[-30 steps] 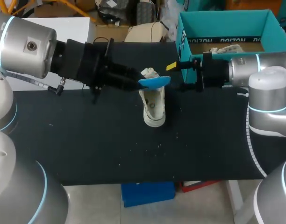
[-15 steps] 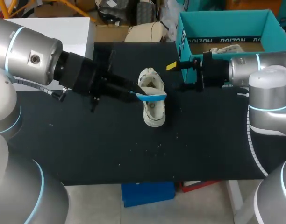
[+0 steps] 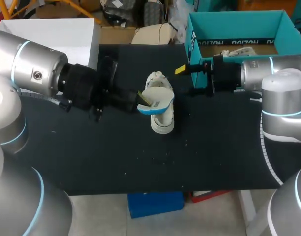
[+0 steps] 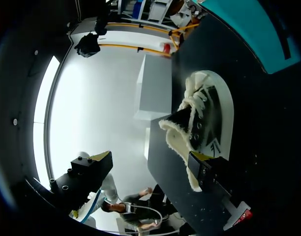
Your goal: Take the shoe out of the shoebox, open the shoe tongue, remove and reinsert the insole, then place the shoe into the shoebox
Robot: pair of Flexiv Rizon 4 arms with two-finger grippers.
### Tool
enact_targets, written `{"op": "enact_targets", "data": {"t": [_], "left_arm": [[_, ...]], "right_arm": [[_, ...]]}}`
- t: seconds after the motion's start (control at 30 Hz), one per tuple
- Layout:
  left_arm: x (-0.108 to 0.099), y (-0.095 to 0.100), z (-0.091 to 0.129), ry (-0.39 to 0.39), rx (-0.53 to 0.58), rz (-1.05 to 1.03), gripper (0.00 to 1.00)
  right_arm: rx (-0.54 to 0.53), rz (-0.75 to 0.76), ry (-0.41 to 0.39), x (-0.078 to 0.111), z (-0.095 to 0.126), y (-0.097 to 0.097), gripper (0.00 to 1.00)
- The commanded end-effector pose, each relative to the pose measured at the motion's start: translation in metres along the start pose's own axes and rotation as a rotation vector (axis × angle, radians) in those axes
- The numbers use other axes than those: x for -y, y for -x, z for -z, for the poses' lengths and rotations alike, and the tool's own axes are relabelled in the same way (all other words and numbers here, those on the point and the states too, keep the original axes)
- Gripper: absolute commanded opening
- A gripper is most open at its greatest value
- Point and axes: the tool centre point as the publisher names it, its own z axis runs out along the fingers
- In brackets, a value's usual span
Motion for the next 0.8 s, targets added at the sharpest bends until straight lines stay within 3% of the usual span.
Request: {"op": "enact_targets", "data": {"t": [0.03, 0.2, 0.8], "left_arm": [[-0.016, -0.014, -0.003, 0.028, 0.006, -0.021, 0.0], [-0.035, -0.033, -0.001, 0.07, 0.015, 0.019, 0.0], [-0.035, -0.033, -0.001, 0.07, 0.015, 0.019, 0.0]], "right_arm": [[0.0, 0.0, 0.004, 0.0, -0.001, 0.0, 1.0], [0.0, 0.0, 0.004, 0.0, -0.001, 0.0, 1.0], [0.0, 0.0, 0.004, 0.0, -0.001, 0.0, 1.0]]}}
